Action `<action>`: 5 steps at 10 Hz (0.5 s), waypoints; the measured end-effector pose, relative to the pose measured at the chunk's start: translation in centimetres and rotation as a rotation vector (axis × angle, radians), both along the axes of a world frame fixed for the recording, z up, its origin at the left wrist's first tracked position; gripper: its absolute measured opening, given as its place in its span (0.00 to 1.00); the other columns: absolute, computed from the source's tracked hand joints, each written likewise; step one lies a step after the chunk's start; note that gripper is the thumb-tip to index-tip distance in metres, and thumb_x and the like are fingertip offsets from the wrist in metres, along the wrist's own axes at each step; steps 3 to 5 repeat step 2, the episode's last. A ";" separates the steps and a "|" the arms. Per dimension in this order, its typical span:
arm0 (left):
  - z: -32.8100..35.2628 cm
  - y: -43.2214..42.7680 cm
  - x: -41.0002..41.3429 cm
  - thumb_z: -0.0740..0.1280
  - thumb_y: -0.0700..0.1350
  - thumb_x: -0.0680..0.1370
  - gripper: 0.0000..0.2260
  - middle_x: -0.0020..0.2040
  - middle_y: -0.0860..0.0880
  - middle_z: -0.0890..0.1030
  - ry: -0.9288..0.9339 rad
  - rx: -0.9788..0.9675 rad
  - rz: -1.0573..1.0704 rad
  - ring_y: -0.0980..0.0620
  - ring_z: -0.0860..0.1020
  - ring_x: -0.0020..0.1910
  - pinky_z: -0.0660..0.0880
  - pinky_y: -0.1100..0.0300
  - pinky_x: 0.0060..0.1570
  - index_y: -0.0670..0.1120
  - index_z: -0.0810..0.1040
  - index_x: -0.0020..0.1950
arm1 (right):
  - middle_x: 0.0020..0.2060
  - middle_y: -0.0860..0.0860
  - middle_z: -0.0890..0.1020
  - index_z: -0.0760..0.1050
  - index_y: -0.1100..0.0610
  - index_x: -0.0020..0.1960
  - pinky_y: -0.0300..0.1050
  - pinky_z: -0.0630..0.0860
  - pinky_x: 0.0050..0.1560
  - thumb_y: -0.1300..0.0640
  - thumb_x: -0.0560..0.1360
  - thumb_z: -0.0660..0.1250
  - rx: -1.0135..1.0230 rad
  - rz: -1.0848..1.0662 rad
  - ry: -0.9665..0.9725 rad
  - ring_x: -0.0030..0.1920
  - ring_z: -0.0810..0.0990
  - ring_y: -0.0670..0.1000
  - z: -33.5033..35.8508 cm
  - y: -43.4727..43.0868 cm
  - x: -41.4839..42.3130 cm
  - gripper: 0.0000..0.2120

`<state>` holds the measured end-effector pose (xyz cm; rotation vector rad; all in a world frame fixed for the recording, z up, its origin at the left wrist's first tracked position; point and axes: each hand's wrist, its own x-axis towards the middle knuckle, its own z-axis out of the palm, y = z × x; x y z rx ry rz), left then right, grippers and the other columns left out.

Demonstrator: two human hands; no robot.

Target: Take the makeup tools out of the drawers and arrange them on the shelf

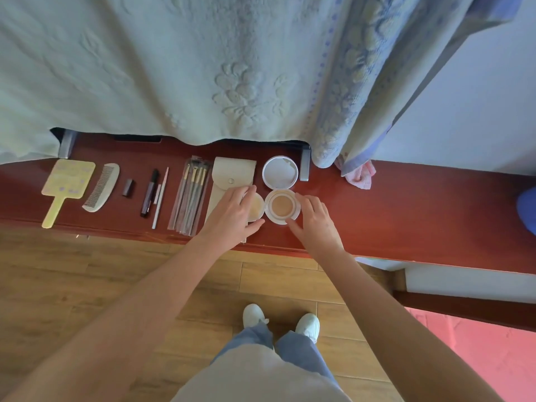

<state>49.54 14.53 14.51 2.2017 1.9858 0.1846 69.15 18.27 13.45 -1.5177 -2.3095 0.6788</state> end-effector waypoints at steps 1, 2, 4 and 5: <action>0.3 -0.2 -0.1 0.62 0.55 0.76 0.30 0.65 0.40 0.72 -0.010 0.053 0.013 0.43 0.70 0.65 0.69 0.51 0.66 0.36 0.66 0.70 | 0.60 0.58 0.76 0.71 0.63 0.65 0.51 0.75 0.58 0.54 0.74 0.68 0.028 -0.026 -0.001 0.60 0.75 0.59 0.3 -0.6 0.3 0.23; 1.0 -0.7 0.1 0.54 0.58 0.76 0.32 0.67 0.40 0.69 -0.006 0.038 0.057 0.42 0.69 0.66 0.67 0.50 0.67 0.37 0.64 0.71 | 0.64 0.59 0.74 0.67 0.64 0.68 0.52 0.72 0.64 0.51 0.76 0.66 0.051 -0.054 -0.050 0.66 0.71 0.59 1.3 -1.5 0.4 0.26; 1.0 -0.7 0.1 0.54 0.58 0.76 0.32 0.67 0.40 0.69 -0.006 0.038 0.057 0.42 0.69 0.66 0.67 0.50 0.67 0.37 0.64 0.71 | 0.64 0.59 0.74 0.67 0.64 0.68 0.52 0.72 0.64 0.51 0.76 0.66 0.051 -0.054 -0.050 0.66 0.71 0.59 1.3 -1.5 0.4 0.26; 1.0 -0.7 0.1 0.54 0.58 0.76 0.32 0.67 0.40 0.69 -0.006 0.038 0.057 0.42 0.69 0.66 0.67 0.50 0.67 0.37 0.64 0.71 | 0.64 0.59 0.74 0.67 0.64 0.68 0.52 0.72 0.64 0.51 0.76 0.66 0.051 -0.054 -0.050 0.66 0.71 0.59 1.3 -1.5 0.4 0.26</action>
